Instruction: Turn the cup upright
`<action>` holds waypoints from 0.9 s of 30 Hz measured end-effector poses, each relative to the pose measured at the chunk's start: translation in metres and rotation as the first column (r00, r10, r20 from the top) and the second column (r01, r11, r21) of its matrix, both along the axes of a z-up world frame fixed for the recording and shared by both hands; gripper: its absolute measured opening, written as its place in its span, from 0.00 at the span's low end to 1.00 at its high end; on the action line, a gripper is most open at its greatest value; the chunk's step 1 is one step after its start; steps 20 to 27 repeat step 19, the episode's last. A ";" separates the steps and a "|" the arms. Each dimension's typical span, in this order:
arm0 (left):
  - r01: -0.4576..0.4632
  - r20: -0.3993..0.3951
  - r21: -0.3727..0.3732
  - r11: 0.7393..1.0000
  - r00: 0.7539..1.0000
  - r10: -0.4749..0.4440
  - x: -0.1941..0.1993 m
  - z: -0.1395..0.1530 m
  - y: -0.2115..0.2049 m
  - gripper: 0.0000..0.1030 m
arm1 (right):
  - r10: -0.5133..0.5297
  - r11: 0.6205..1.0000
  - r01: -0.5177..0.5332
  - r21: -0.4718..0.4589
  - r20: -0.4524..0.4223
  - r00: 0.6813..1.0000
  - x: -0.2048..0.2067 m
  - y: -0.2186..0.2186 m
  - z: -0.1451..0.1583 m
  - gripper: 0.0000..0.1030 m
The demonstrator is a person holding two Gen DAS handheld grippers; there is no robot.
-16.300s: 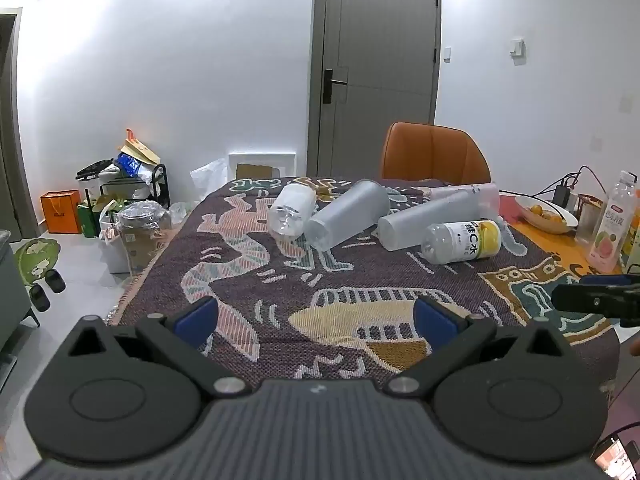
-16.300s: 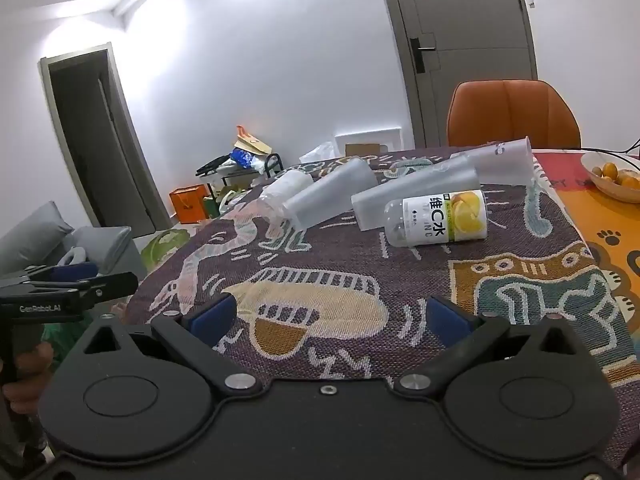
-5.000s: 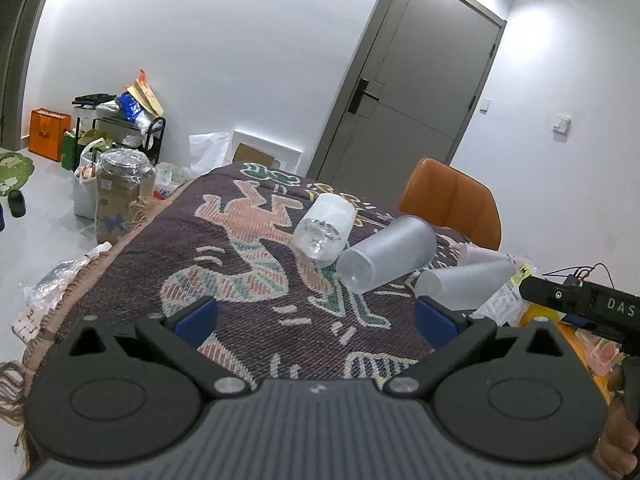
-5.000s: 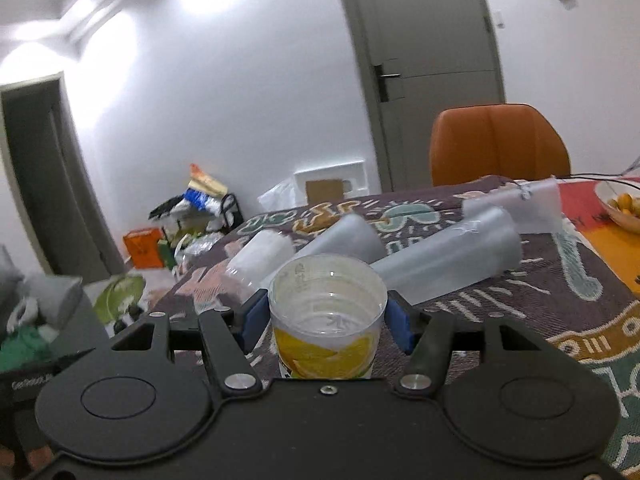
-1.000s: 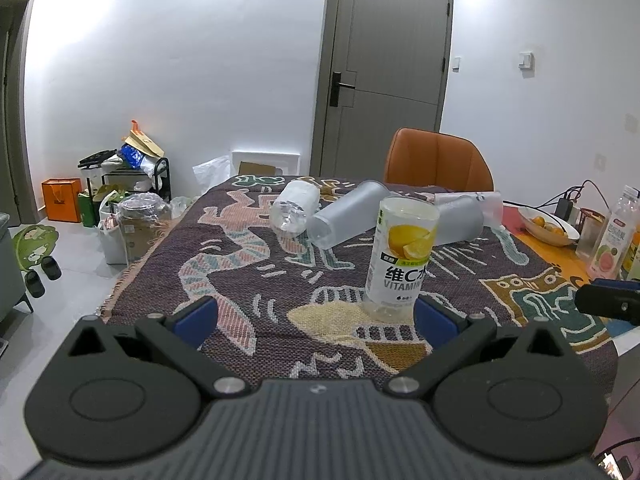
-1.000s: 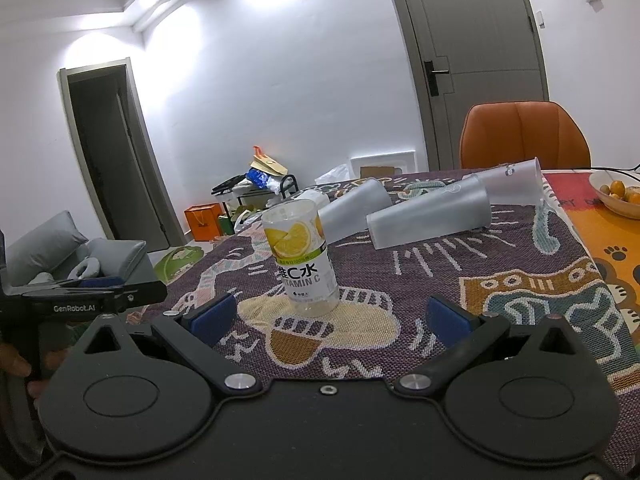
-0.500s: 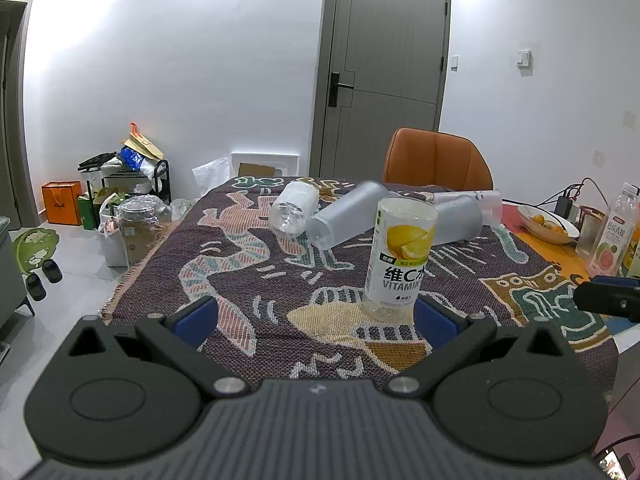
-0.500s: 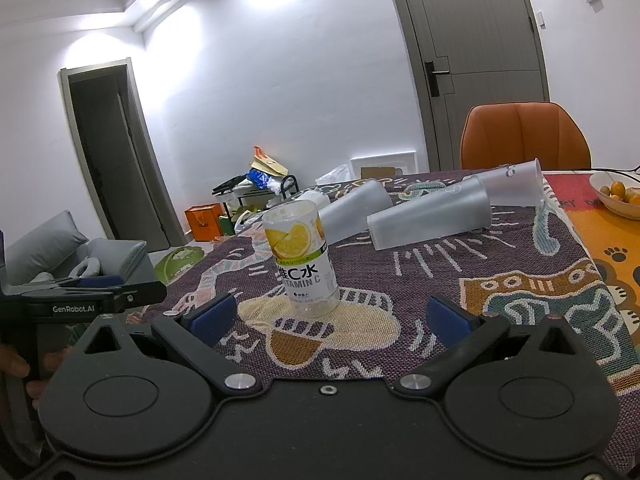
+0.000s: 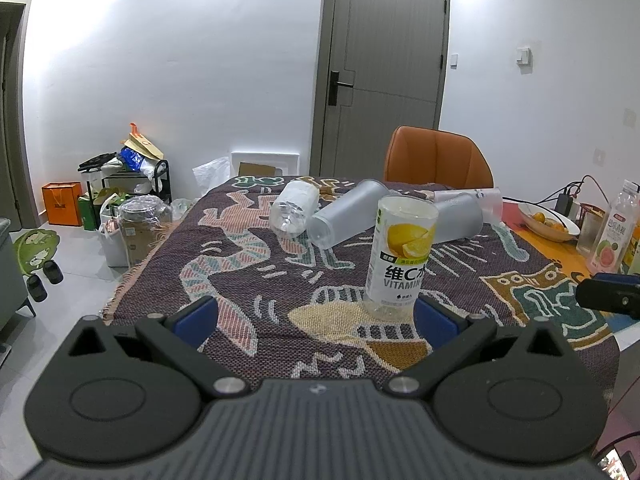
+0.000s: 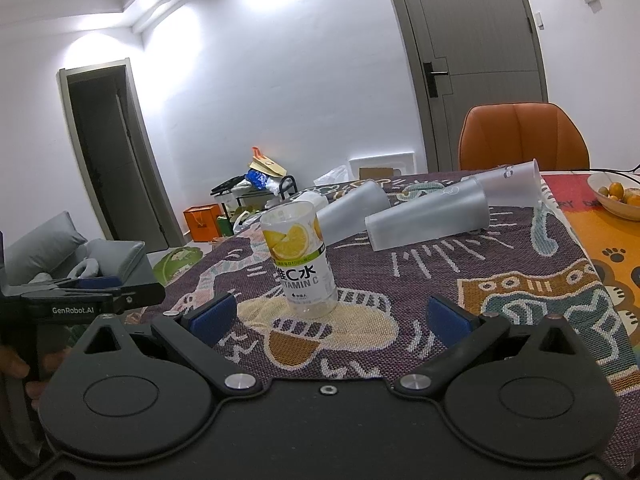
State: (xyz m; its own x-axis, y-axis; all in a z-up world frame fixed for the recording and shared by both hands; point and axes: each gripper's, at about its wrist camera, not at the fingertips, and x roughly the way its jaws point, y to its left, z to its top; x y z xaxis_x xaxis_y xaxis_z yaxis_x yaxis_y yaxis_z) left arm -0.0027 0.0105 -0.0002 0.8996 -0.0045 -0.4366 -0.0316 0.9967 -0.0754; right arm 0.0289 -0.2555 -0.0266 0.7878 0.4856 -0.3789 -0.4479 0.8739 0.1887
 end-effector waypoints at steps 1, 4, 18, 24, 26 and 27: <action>0.000 0.000 0.000 1.000 1.000 0.000 0.000 0.000 0.000 1.00 | 0.000 1.000 0.000 0.000 0.001 1.000 0.000 0.000 0.000 1.00; 0.001 0.001 0.000 1.000 1.000 -0.001 -0.001 0.000 0.000 1.00 | 0.000 1.000 0.000 0.000 -0.001 1.000 0.000 0.000 0.000 1.00; 0.003 0.002 0.006 1.000 1.000 -0.003 -0.003 0.001 0.002 1.00 | 0.000 1.000 0.000 -0.001 0.001 1.000 0.000 0.000 0.000 1.00; 0.006 0.000 0.006 1.000 1.000 -0.006 -0.003 0.001 0.002 1.00 | 0.000 1.000 0.000 -0.001 0.000 1.000 0.000 0.000 0.000 1.00; 0.006 0.000 0.006 1.000 1.000 -0.006 -0.003 0.001 0.002 1.00 | 0.000 1.000 0.000 -0.001 0.000 1.000 0.000 0.000 0.000 1.00; 0.006 0.000 0.006 1.000 1.000 -0.006 -0.003 0.001 0.002 1.00 | 0.000 1.000 0.000 -0.001 0.000 1.000 0.000 0.000 0.000 1.00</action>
